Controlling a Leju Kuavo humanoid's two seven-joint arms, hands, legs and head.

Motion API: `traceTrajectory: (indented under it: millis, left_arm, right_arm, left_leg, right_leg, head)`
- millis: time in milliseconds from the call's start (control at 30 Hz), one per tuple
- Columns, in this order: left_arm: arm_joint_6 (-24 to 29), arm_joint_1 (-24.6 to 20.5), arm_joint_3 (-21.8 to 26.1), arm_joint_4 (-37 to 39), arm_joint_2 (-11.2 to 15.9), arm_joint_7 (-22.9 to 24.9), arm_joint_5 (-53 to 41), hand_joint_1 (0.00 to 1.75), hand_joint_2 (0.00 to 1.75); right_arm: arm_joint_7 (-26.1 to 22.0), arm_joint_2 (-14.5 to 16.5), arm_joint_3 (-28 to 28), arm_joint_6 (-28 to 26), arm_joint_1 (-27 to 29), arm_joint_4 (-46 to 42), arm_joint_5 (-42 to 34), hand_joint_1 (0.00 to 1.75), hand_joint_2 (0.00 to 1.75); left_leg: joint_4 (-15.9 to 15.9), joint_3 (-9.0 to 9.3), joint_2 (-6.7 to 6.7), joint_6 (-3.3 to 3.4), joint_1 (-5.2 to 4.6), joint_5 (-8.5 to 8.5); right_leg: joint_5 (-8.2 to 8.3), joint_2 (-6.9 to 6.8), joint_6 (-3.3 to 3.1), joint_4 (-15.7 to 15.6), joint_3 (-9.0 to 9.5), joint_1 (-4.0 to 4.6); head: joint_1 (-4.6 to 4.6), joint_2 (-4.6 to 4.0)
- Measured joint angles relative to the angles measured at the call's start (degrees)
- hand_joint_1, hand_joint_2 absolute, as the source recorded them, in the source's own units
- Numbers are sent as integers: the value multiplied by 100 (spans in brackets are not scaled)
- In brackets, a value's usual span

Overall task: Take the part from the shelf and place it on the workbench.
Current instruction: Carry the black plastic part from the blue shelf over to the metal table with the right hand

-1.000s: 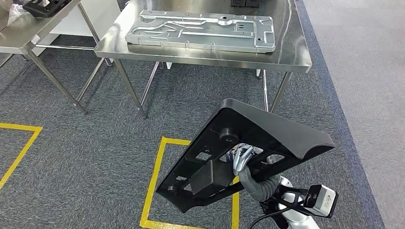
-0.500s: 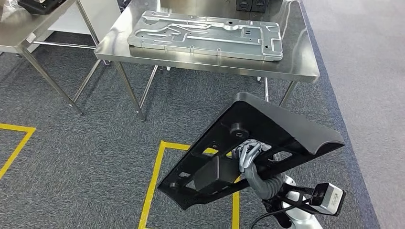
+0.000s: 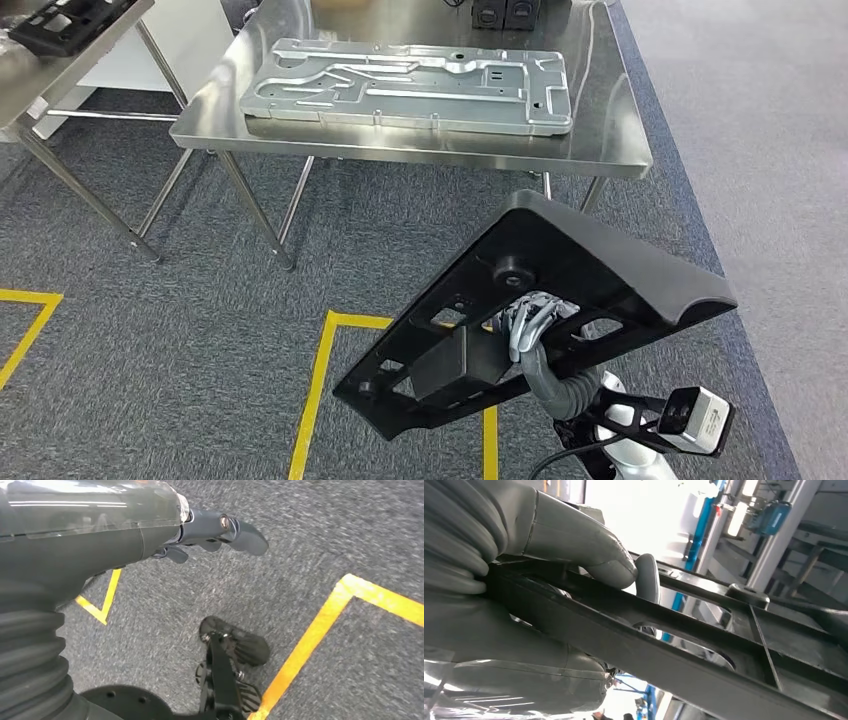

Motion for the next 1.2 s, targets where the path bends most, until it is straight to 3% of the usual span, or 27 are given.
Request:
traceTrajectory:
  millis: [67,100,133,200,267,367,467,500,567,600,633,667,733,800,900,967,1000,1067,1100,1133,1167,1200]
  left_arm:
    - [1,6,0,0,2,0,8,0,175]
    - [2,14,0,0,4,0,15,0,175]
    - [2,22,0,0,4,1,19,0,175]
    - [5,32,0,0,8,2,26,0,175]
    - [8,33,0,0,25,3,26,0,175]
    - [11,29,0,0,46,4,28,0,175]
    - [13,16,0,0,50,1,32,0,175]
    - [13,17,0,0,50,-1,33,0,175]
    - [14,22,0,0,50,-2,35,0,175]
    - [13,26,0,0,50,-4,34,0,175]
    - [13,31,0,0,50,-8,34,0,175]
    - [12,34,0,0,50,-10,33,0,175]
    - [12,39,0,0,51,-14,29,0,175]
    - [13,32,0,0,54,-15,27,0,175]
    - [14,21,0,0,57,-16,27,0,175]
    - [13,12,0,0,55,-17,26,0,175]
    - [11,6,0,0,56,-19,25,0,175]
    - [9,4,0,0,58,-19,24,0,175]
    - [9,12,0,0,61,-18,24,0,175]
    - [8,22,0,0,61,-17,23,0,175]
    - [8,33,0,0,61,-16,23,0,175]
    - [8,38,0,0,62,-15,22,0,175]
  right_arm:
    - [0,10,-3,19,3,-11,-3,175,175]
    - [0,11,-8,39,7,-10,-9,175,175]
    - [0,11,-15,66,7,-10,-19,175,175]
    - [0,12,-39,136,-2,-9,-50,175,175]
    - [0,15,-60,192,-20,-9,-81,175,175]
    - [-2,25,-85,234,-31,-9,-114,175,175]
    - [-2,27,-155,221,-31,-24,-90,175,175]
    - [-2,27,-177,208,-28,-28,-76,175,175]
    - [-2,27,-201,188,-1,-27,-51,175,175]
    - [-2,27,-208,183,23,-27,-40,175,175]
    - [-2,27,-214,180,44,-27,-30,175,175]
    - [-2,27,-221,180,58,-27,-23,175,175]
    - [-3,27,-238,181,71,-27,-15,175,175]
    - [-4,29,-249,183,79,-34,-8,175,175]
    - [-4,38,-258,196,92,-51,-1,175,175]
    - [-4,46,-268,237,83,-58,0,175,175]
    - [-4,55,-270,259,76,-61,0,175,175]
    - [-4,70,-273,296,68,-61,1,175,175]
    - [-4,77,-273,307,70,-60,1,175,175]
    - [-4,85,-274,320,71,-60,1,175,175]
    - [-3,97,-274,329,70,-60,1,175,175]
    - [-3,112,-274,338,68,-60,1,175,175]
  left_leg:
    - [805,-494,-11,-31,11,-245]
    - [1044,-685,-13,-35,13,-249]
    - [1060,-774,-15,-29,14,-133]
    - [427,-616,-57,16,12,392]
    - [-301,-340,-161,76,-6,746]
    - [-570,-231,-202,148,-47,744]
    - [-726,-105,-164,249,-23,751]
    - [-764,-58,-152,277,-15,743]
    - [-775,3,-134,306,-25,686]
    - [-771,35,-127,308,-28,649]
    - [-766,76,-121,304,-27,609]
    - [-757,127,-118,295,-25,564]
    - [-729,228,-116,257,-23,458]
    - [-683,267,-113,194,-42,363]
    - [-680,299,-98,97,-40,280]
    - [-470,265,-89,37,-16,157]
    - [-182,139,-88,10,-5,34]
    - [669,-350,-87,-27,4,-252]
    - [1010,-598,-87,-33,6,-310]
    - [1162,-764,-87,-28,6,-252]
    - [1060,-807,-87,-14,5,-59]
    - [736,-739,-88,11,1,232]
  right_leg:
    - [-46,39,-31,-2,47,8]
    - [-72,68,-33,-1,74,13]
    - [-100,101,-30,-1,110,15]
    - [-169,166,-16,-3,211,16]
    - [-235,227,23,-5,281,22]
    - [-276,295,120,-37,288,1]
    - [-425,167,205,186,224,-2]
    - [-555,104,221,479,78,-2]
    - [-826,54,248,1238,-391,-13]
    - [-853,50,263,1499,-591,-24]
    - [-765,43,276,1565,-698,-35]
    - [-560,31,288,1398,-685,-48]
    - [-76,-14,293,662,-407,-70]
    - [110,-37,255,154,-201,-60]
    - [44,-2,148,71,-157,-34]
    - [-5,8,71,41,-65,-41]
    - [-36,6,39,27,-8,-46]
    - [-116,6,2,24,76,-33]
    - [-158,13,-3,25,120,-26]
    - [-203,24,-3,25,174,-21]
    - [-254,36,1,25,242,-18]
    - [-309,45,8,23,321,-16]
  head:
    - [-1,0]
    - [-1,0]
    - [-1,0]
    - [-1,0]
    - [-1,0]
    - [-1,0]
    - [0,0]
    - [1,0]
    - [2,0]
    - [2,0]
    - [2,0]
    - [2,0]
    - [2,0]
    - [1,0]
    - [0,0]
    - [-2,0]
    - [-2,0]
    - [-3,0]
    - [-3,0]
    - [-3,0]
    - [-3,0]
    - [-3,0]
